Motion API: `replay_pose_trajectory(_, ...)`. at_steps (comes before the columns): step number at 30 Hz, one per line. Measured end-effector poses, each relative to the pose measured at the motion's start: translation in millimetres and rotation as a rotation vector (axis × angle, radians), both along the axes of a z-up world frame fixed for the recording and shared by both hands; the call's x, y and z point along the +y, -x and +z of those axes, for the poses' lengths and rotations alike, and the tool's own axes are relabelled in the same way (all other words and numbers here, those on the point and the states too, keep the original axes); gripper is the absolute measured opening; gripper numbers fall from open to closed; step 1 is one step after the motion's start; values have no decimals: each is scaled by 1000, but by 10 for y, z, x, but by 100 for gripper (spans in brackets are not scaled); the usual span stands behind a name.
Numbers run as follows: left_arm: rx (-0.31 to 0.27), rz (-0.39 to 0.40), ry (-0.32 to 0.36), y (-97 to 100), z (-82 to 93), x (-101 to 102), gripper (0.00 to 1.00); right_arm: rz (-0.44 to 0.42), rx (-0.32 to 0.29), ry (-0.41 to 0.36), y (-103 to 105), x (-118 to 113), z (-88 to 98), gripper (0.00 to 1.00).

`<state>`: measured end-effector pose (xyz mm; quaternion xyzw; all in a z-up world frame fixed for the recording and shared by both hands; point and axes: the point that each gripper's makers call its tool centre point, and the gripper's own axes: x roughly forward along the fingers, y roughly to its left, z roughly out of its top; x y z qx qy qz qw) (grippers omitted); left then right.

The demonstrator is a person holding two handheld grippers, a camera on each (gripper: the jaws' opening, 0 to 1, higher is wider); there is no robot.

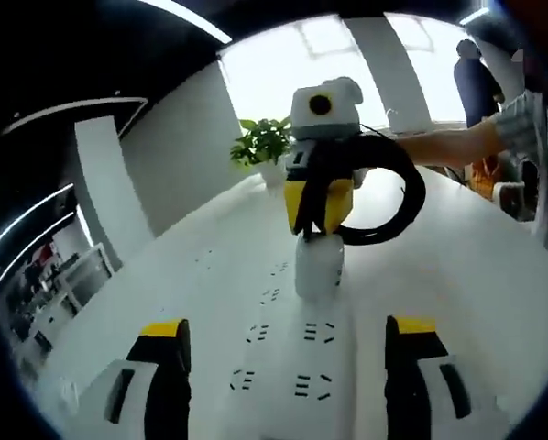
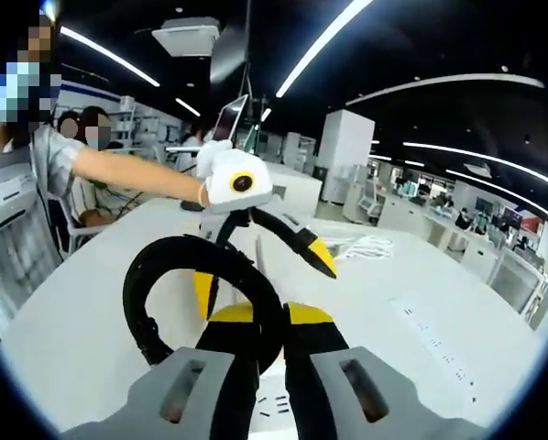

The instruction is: Straighten the power strip on the desk, plug the charger into it

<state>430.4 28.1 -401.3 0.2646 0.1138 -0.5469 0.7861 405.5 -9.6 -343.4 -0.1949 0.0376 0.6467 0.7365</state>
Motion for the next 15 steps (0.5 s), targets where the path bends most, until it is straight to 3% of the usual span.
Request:
replay_pose_trajectory(4,32,25,-19,-29,48,81,80,-11,-18,33,4,-1,-14,6)
replay_pose_trajectory(7,22,46,-140,-77,-21,215,76,-14,-30,56,4,5,-11,6)
replay_pose_trajectory(10,29,30,-217,-83,-62,258,72,-16,-36,72,15,5,-16,6)
replay_pose_trajectory(15,95,21,-261,-111,-81,227,72,-23,-43,83,3,-1,-3,6)
